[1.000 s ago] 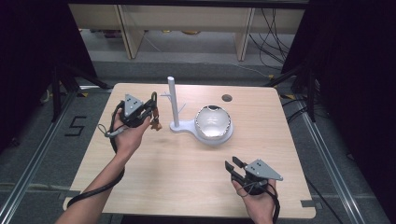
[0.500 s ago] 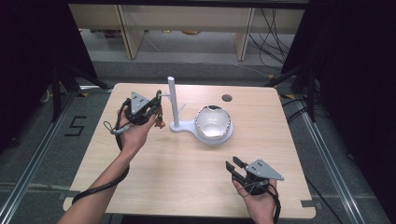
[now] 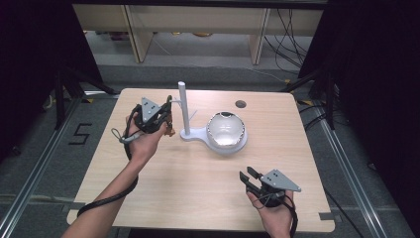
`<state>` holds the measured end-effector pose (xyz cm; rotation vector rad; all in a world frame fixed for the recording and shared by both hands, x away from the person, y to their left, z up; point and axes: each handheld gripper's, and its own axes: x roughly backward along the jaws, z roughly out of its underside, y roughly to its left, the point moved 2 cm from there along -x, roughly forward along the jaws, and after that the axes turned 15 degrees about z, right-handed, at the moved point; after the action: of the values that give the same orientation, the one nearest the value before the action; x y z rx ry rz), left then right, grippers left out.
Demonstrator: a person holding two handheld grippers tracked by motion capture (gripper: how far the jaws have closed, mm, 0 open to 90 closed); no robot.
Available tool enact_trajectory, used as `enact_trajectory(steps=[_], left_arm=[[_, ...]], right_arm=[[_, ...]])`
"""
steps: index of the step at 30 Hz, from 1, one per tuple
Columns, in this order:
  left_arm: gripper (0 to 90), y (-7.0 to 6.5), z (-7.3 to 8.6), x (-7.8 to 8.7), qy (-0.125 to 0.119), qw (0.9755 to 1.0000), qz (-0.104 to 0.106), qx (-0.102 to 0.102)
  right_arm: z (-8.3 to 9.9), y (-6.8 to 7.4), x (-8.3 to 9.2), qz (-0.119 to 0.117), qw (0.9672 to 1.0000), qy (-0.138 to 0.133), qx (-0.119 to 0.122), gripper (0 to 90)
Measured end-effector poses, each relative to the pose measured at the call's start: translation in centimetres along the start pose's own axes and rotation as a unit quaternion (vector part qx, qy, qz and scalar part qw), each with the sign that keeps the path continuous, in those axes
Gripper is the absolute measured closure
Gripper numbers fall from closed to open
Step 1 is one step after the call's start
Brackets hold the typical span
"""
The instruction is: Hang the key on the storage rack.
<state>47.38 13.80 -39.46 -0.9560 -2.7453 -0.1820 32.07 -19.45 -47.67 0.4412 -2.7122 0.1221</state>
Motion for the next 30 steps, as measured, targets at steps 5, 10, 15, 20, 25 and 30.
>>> enact_trajectory(steps=[5,10,15,20,25,30], left_arm=[[83.2,-0.3,-0.1,0.0,0.003,0.9999,-0.007,-0.016],[83.2,-1.0,0.0,0.1,0.007,0.9997,-0.011,-0.021],[83.2,-1.4,0.3,-0.1,0.011,0.9996,-0.01,-0.025],[83.2,-1.8,0.3,-0.7,0.017,0.9995,-0.001,-0.028],[83.2,-1.8,0.3,-1.2,0.021,0.9995,0.002,-0.023],[83.1,-1.7,0.6,-1.7,0.025,0.9995,0.01,-0.019]], right_arm=[[-0.1,0.0,-0.2,-0.005,0.9999,-0.013,-0.001,64.5],[0.0,0.0,-0.1,-0.006,0.9999,-0.008,-0.005,64.5],[-0.1,0.0,-0.2,-0.003,0.9999,-0.013,0.003,64.5],[-0.1,0.0,-0.2,-0.006,0.9999,-0.008,-0.003,64.7],[-0.1,0.0,-0.1,-0.003,1.0,-0.007,-0.002,64.9],[-0.1,-0.1,0.1,0.001,1.0,-0.005,0.003,65.0]])
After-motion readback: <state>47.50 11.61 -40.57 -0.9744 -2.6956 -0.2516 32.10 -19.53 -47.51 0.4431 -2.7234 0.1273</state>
